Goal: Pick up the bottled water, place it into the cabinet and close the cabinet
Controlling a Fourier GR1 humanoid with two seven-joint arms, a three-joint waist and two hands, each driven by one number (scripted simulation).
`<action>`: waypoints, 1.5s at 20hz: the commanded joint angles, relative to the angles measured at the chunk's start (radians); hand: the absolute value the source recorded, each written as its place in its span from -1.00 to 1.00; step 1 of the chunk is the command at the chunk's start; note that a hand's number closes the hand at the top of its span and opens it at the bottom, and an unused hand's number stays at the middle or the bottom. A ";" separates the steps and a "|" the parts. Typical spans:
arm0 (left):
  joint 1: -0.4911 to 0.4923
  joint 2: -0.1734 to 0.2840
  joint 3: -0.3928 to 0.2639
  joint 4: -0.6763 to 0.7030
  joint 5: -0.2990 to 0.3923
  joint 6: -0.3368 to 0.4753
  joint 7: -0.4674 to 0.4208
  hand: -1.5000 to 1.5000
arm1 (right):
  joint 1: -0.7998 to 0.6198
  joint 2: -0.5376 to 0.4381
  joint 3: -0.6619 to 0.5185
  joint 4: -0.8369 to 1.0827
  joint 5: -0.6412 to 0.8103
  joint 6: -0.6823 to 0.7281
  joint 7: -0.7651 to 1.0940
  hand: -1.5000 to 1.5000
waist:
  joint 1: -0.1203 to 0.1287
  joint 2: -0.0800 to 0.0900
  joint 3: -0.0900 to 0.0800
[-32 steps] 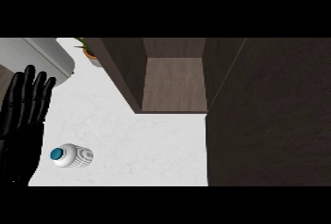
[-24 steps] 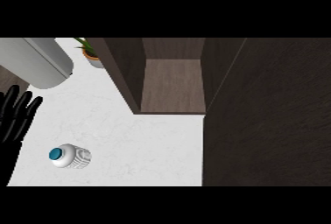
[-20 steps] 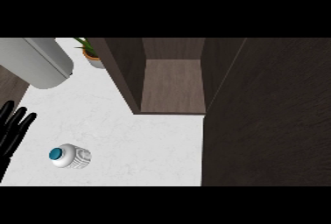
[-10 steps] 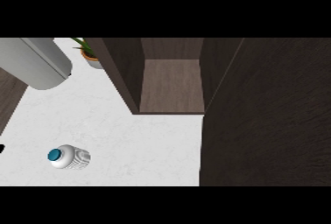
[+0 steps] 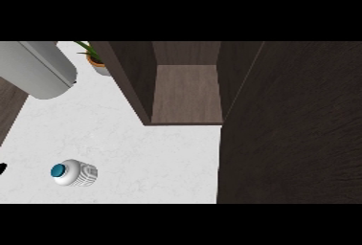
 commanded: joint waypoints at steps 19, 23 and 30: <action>-0.287 -0.060 0.002 0.716 -0.463 -0.011 -0.427 -1.00 | 0.267 -0.069 0.006 -0.162 -0.019 0.075 -0.136 -1.00 | -0.010 0.003 -0.001; -0.327 -0.035 0.035 0.909 -0.501 -0.010 -0.588 -1.00 | 0.324 -0.094 -0.002 -0.211 -0.043 0.090 -0.149 -1.00 | -0.015 0.003 -0.002; -0.429 -0.002 0.020 1.187 -0.590 0.022 -0.767 -1.00 | 0.387 -0.107 0.029 -0.180 0.005 0.108 -0.231 -1.00 | -0.016 0.003 -0.002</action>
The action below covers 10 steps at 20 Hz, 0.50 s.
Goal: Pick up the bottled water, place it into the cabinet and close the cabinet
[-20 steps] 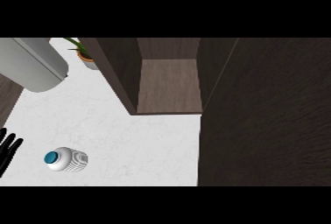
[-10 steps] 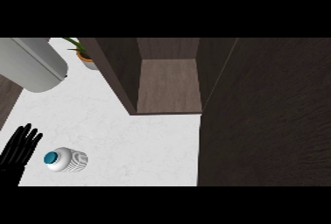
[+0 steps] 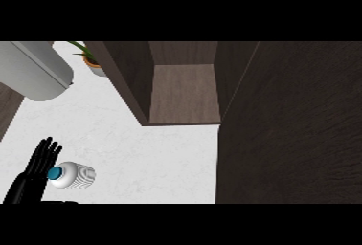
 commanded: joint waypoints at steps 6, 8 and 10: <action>-0.137 0.055 -0.023 0.370 -0.024 -0.113 -0.180 -1.00 | 0.089 -0.036 0.016 -0.092 0.004 0.014 -0.034 -1.00 | -0.009 0.000 -0.001; -0.110 0.041 -0.056 0.395 -0.048 -0.127 -0.229 -1.00 | 0.083 -0.038 0.000 -0.135 -0.047 0.005 0.007 -1.00 | 0.000 0.002 -0.001; -0.165 0.053 -0.058 0.480 -0.057 -0.119 -0.257 -1.00 | 0.092 -0.030 0.023 -0.118 -0.006 -0.004 -0.021 -1.00 | -0.006 0.003 -0.002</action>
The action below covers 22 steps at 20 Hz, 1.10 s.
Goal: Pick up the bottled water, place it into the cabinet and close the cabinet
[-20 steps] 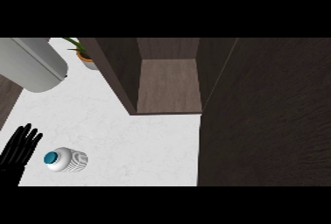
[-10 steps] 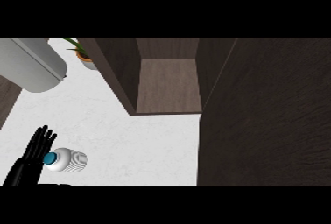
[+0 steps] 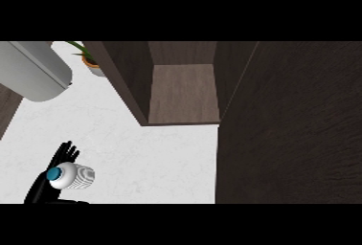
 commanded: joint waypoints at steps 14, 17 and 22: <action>-0.135 -0.025 0.006 0.280 0.078 -0.094 -0.183 1.00 | 0.054 -0.031 -0.033 -0.075 -0.027 0.004 -0.027 -1.00 | 0.008 0.004 -0.001; -0.110 -0.044 -0.028 0.274 0.058 -0.096 -0.225 1.00 | 0.077 -0.030 -0.020 -0.077 -0.012 0.001 -0.034 -1.00 | 0.007 0.003 -0.001; -0.158 -0.154 -0.017 0.237 0.092 0.062 -0.208 1.00 | 0.078 -0.029 0.003 -0.022 0.021 0.013 -0.090 -1.00 | 0.004 -0.002 0.001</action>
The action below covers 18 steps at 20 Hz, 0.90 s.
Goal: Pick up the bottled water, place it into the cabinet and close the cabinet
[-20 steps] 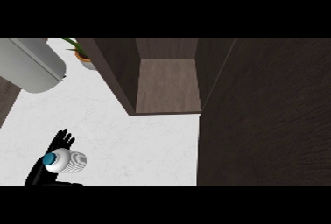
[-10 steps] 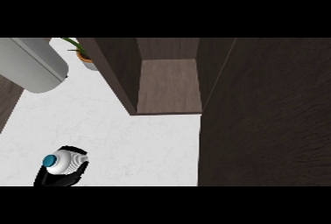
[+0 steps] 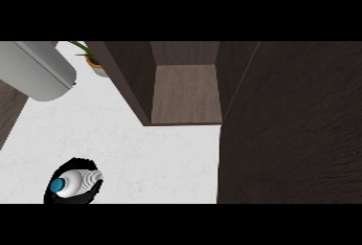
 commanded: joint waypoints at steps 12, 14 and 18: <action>-0.087 -0.197 -0.255 -0.053 0.246 0.170 -0.045 1.00 | -0.002 -0.021 -0.003 -0.117 -0.043 -0.025 0.107 -1.00 | 0.006 0.000 -0.013; -0.122 -0.197 -0.288 -0.093 0.286 0.222 0.011 1.00 | 0.060 -0.025 0.026 -0.128 -0.033 -0.006 0.047 -1.00 | -0.003 -0.002 -0.012; -0.134 -0.198 -0.464 -0.215 0.427 0.355 0.114 1.00 | -0.013 -0.025 -0.015 -0.112 -0.072 -0.013 0.103 -1.00 | 0.009 0.000 -0.012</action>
